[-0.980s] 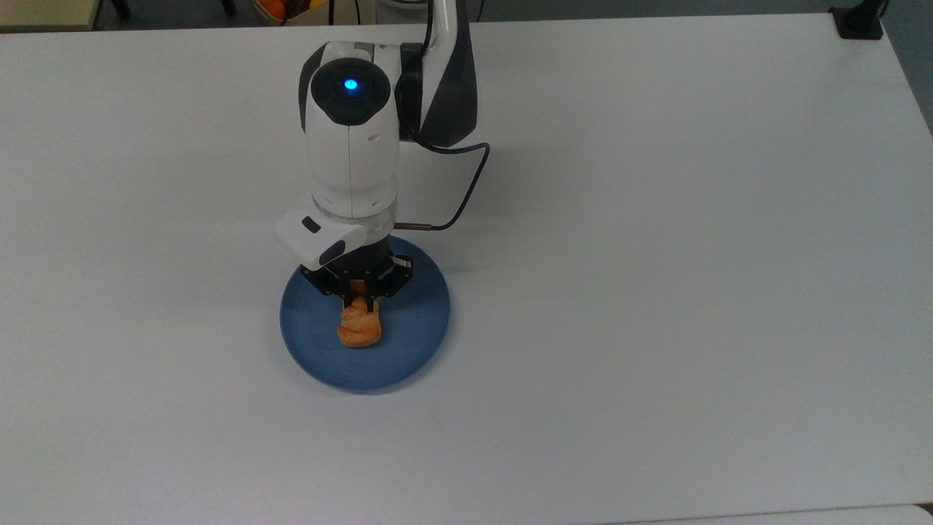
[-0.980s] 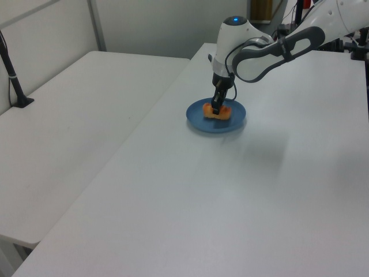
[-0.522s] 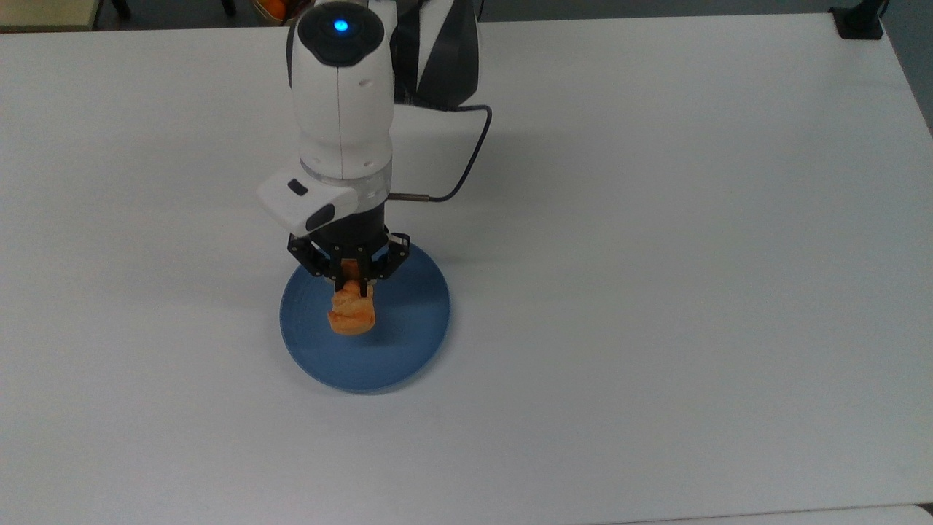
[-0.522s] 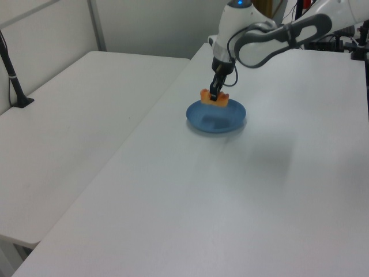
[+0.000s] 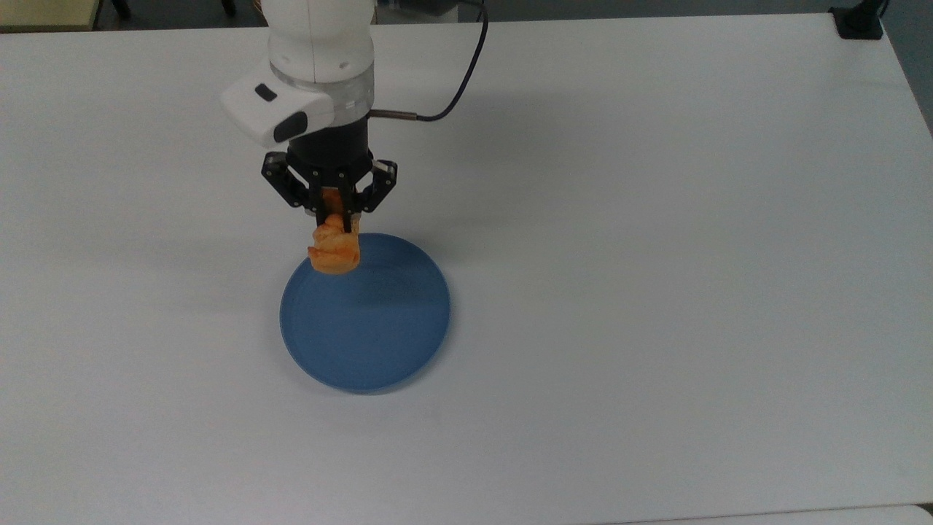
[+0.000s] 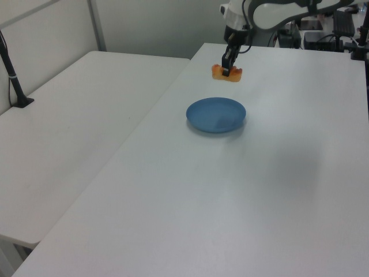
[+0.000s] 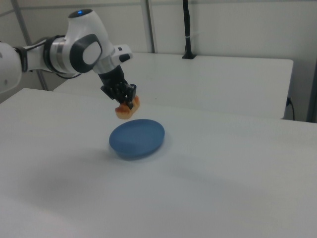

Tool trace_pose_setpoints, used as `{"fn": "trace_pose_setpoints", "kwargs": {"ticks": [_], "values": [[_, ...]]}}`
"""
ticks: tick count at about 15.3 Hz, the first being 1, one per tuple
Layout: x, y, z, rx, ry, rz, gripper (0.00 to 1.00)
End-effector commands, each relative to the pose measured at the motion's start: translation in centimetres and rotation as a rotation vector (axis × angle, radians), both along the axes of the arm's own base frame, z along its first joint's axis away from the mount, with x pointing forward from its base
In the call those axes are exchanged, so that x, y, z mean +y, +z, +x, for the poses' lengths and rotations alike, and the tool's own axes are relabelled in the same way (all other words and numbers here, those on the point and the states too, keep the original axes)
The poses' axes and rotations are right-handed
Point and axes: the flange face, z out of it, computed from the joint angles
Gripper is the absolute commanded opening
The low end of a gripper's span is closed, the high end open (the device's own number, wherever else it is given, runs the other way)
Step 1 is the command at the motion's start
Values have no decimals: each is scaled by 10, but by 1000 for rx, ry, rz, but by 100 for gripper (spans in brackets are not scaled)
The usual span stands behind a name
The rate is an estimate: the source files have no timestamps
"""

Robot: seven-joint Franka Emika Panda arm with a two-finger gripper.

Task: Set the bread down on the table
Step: 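Lift the bread roll off the plate and carry it away from the plate, then lower the held bread roll onto the bare table beside the plate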

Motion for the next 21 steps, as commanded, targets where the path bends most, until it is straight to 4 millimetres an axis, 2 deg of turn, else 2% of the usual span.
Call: {"fn": "trace_pose_setpoints", "kwargs": {"ticks": [1,3,7,11,14,16,21], "values": [[-1,38,-64,48,46,9,27],[-1,53,-87,73,47,20,27],[-1,72,-117,132,46,36,27],[-1,72,-142,193,48,40,27],[-2,62,-160,297,60,38,27],[-2,49,-174,362,104,34,27],[-6,-16,-198,496,122,24,27]]}}
